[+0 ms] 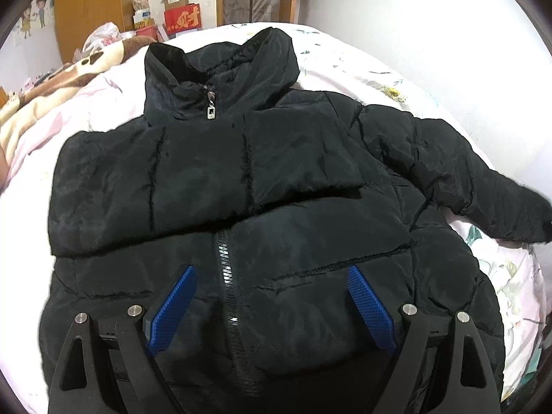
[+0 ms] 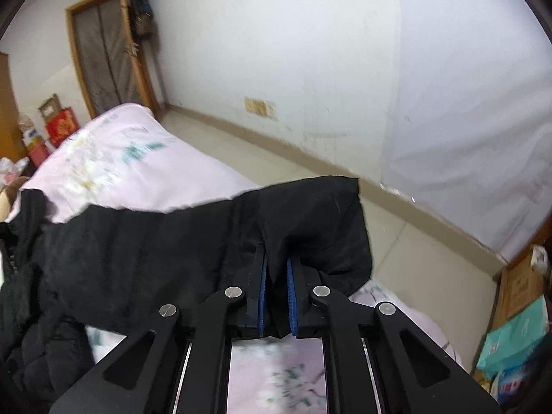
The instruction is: Fold large clothes
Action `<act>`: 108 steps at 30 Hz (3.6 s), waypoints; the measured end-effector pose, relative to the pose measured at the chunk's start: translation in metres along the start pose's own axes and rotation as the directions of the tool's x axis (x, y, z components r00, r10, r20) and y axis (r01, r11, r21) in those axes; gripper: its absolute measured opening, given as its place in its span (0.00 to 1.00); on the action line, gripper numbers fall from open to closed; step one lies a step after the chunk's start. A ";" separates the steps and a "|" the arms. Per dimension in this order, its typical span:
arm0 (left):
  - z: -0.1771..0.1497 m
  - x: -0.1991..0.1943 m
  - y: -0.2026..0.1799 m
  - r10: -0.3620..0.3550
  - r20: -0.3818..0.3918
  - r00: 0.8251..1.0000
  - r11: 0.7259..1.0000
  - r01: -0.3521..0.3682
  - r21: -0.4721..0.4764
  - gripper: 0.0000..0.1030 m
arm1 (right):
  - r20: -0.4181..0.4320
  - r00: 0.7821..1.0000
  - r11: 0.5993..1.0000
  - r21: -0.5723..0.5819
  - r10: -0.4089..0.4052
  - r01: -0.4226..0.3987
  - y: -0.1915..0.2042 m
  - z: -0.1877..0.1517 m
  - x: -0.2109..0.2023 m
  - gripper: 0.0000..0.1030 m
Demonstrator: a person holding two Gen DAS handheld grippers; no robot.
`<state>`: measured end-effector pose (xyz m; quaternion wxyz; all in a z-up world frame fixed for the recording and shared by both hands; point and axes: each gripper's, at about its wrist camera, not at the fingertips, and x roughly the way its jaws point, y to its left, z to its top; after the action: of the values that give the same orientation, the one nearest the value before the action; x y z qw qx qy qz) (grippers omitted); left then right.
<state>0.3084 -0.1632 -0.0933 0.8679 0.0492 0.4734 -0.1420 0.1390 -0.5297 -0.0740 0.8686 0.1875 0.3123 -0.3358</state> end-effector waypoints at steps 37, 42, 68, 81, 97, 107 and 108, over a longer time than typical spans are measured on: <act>-0.006 -0.068 0.155 0.063 0.102 0.993 0.978 -0.041 -0.205 0.86 | -0.147 0.807 0.667 -0.488 0.572 -0.562 0.380 -0.067 -0.101 0.09; -0.011 -0.067 0.182 0.053 0.107 0.993 0.965 -0.023 -0.263 0.86 | -0.213 0.781 0.622 -0.498 0.587 -0.604 0.423 -0.092 -0.098 0.09; 0.029 -0.036 0.156 -0.154 0.149 0.977 0.945 0.190 -0.266 0.87 | -0.248 0.700 0.615 -0.343 0.669 -0.710 0.366 -0.071 -0.076 0.57; 0.061 0.039 0.144 -0.065 -0.020 0.998 0.946 0.055 -0.319 0.55 | -0.217 0.838 0.783 -0.299 0.501 -0.546 0.288 -0.077 -0.037 0.58; 0.086 -0.044 0.152 0.027 0.239 0.971 0.966 0.037 -0.258 0.10 | -0.169 0.862 0.808 -0.301 0.478 -0.507 0.289 -0.068 -0.034 0.58; 0.045 0.033 0.193 0.065 0.027 0.997 0.920 -0.050 -0.389 0.24 | -0.233 0.886 0.787 -0.408 0.400 -0.463 0.340 -0.072 0.013 0.58; 0.045 0.035 0.194 0.059 0.029 0.998 0.922 -0.044 -0.385 0.26 | -0.247 0.891 0.784 -0.425 0.381 -0.453 0.345 -0.074 0.022 0.58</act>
<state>0.4195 0.0051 -0.1079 0.8734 -0.1121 0.4733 -0.0248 0.3622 -0.2574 -0.1031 0.9147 0.0596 0.3983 -0.0342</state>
